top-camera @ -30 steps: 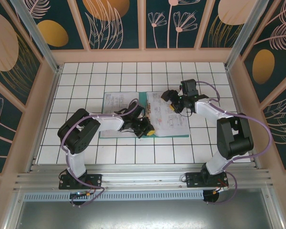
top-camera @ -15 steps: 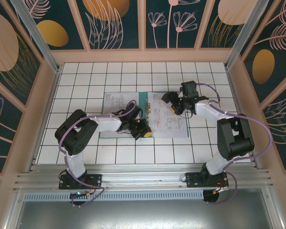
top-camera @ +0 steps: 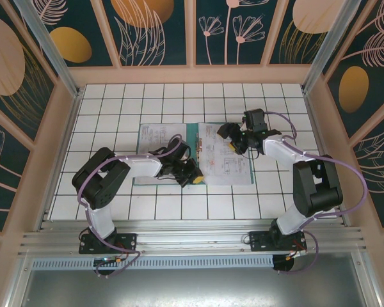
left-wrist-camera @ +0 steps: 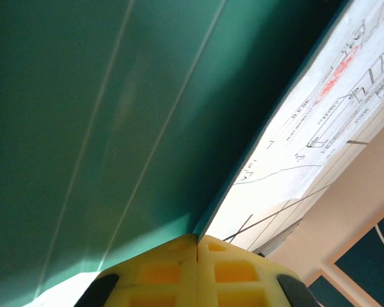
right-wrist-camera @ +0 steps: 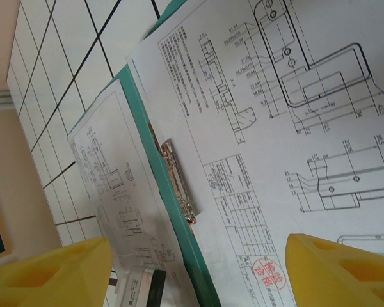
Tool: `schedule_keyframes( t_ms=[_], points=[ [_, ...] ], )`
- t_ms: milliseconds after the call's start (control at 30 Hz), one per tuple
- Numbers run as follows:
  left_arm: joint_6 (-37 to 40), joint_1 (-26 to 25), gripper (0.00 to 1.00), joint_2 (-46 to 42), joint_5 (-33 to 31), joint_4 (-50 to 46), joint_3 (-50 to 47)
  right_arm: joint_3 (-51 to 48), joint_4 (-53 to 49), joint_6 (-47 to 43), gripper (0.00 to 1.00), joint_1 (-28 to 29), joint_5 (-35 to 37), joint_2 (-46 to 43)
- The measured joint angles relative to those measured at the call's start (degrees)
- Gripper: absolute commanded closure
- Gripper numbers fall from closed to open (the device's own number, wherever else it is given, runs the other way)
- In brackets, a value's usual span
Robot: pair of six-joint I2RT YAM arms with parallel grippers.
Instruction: Put the files into the folder
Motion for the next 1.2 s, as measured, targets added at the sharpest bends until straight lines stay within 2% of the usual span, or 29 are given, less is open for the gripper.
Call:
schedule_keyframes(
  t_ms=[700, 767, 867, 967, 1067, 1200],
  points=[
    [-1.0, 0.0, 1.0, 0.1, -0.6, 1.6, 0.1, -1.0, 0.0, 0.0, 0.28, 0.0, 0.0, -0.3],
    [-0.9, 0.0, 0.81, 0.1, -0.6, 1.6, 0.1, -1.0, 0.0, 0.0, 0.28, 0.0, 0.0, -0.3],
    [-0.5, 0.0, 0.62, 0.1, -1.1, 1.1, 0.2, -1.0, 0.0, 0.0, 0.28, 0.0, 0.0, -0.3],
    [-0.1, 0.0, 0.48, -0.3, -2.3, -0.4, 0.3, -1.0, 0.0, -0.1, 0.28, 0.0, 0.0, -0.3],
    [0.3, 0.0, 0.38, -1.9, -3.5, -2.0, 0.4, -0.9, -0.1, -0.5, 0.28, 0.1, 0.1, -0.3],
    [1.3, 0.0, 0.35, -3.5, -5.2, -5.9, 2.9, 0.5, -0.6, -1.1, 0.27, 0.9, 0.5, -0.2]
  ],
)
